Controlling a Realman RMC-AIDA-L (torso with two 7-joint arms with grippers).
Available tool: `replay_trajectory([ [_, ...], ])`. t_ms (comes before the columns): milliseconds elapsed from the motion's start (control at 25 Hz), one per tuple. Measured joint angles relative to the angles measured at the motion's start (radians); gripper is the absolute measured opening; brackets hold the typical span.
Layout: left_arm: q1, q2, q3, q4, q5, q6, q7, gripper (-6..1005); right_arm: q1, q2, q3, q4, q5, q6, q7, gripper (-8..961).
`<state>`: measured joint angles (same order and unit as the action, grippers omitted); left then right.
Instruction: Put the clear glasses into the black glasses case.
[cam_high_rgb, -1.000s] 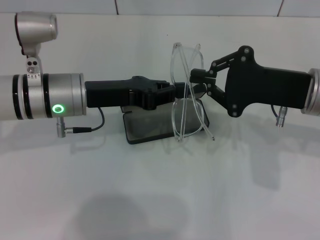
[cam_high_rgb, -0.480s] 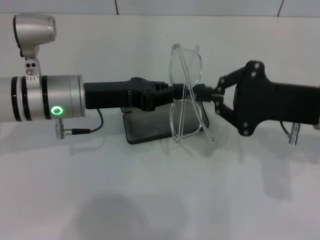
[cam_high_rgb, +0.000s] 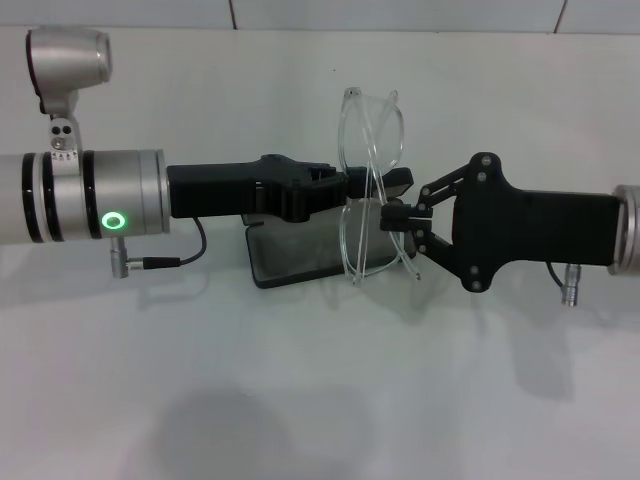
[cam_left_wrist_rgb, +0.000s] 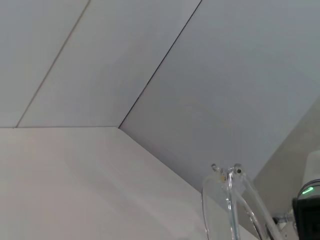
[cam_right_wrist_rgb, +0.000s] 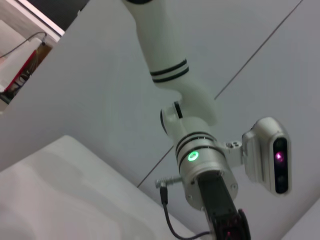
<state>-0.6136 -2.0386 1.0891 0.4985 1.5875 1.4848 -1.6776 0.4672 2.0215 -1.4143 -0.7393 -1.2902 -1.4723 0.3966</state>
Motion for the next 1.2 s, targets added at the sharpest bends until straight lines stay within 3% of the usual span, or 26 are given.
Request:
replay_trajectory([
  [880,0.001,-0.002,0.0,0.0,0.0,0.0,0.001,91,-0.013,-0.001,-0.012,-0.009,0.003,0.01,-0.008,30],
  [1200,0.032,-0.003,-0.047,0.0,-0.005,-0.05,0.0,92,-0.09,0.001,0.119,-0.033,0.085,-0.056,-0.008,31],
])
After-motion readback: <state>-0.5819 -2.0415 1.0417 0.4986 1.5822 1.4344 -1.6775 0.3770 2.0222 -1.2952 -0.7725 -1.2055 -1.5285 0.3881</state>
